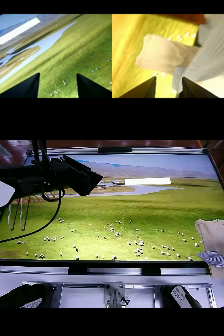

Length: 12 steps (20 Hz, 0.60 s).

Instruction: Fold the shirts.

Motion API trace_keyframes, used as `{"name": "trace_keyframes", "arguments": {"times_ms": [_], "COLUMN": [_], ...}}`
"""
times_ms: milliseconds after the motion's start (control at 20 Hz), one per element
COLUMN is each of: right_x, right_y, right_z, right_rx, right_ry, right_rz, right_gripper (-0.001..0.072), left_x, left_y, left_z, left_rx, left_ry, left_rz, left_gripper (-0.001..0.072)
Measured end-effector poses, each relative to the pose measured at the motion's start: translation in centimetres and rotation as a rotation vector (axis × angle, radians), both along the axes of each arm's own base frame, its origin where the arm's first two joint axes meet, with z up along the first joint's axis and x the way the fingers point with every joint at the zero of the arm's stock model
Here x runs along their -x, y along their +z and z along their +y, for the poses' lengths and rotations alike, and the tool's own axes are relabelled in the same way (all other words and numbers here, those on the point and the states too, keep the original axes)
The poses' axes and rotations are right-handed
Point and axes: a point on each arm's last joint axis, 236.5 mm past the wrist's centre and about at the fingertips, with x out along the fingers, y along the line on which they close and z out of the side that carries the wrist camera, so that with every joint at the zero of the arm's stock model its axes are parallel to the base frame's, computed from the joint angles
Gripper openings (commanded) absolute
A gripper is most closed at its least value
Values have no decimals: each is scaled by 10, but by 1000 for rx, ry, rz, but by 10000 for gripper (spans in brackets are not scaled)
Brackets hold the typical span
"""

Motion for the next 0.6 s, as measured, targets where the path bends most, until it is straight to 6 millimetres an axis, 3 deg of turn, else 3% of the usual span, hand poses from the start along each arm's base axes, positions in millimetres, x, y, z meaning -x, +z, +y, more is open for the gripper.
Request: {"name": "trace_keyframes", "arguments": {"times_ms": [50,100,150,200,250,450,600], "right_x": [-18,-37,-57,-74,-95,-151,-170], "right_y": [-12,-26,-43,-61,-85,-166,-209], "right_z": [12,25,41,57,79,171,239], "right_rx": [-28,-53,-77,-101,-124,-142,-99], "right_ry": [55,115,187,254,342,703,978], "right_rz": [13,30,56,88,134,328,461], "right_gripper": [434,434,438,446,452,452,452], "left_x": [-2,-4,-8,-12,-17,-23,-17], "left_y": [-4,-12,-23,-39,-58,-158,-203], "left_z": [1,3,7,12,18,59,85], "left_rx": [-17,-46,-85,-127,-172,-356,-443], "left_ry": [3,8,17,33,54,164,225], "left_rz": [4,11,27,63,115,456,639], "left_gripper": [280,282,303,418,488,494,493]}}
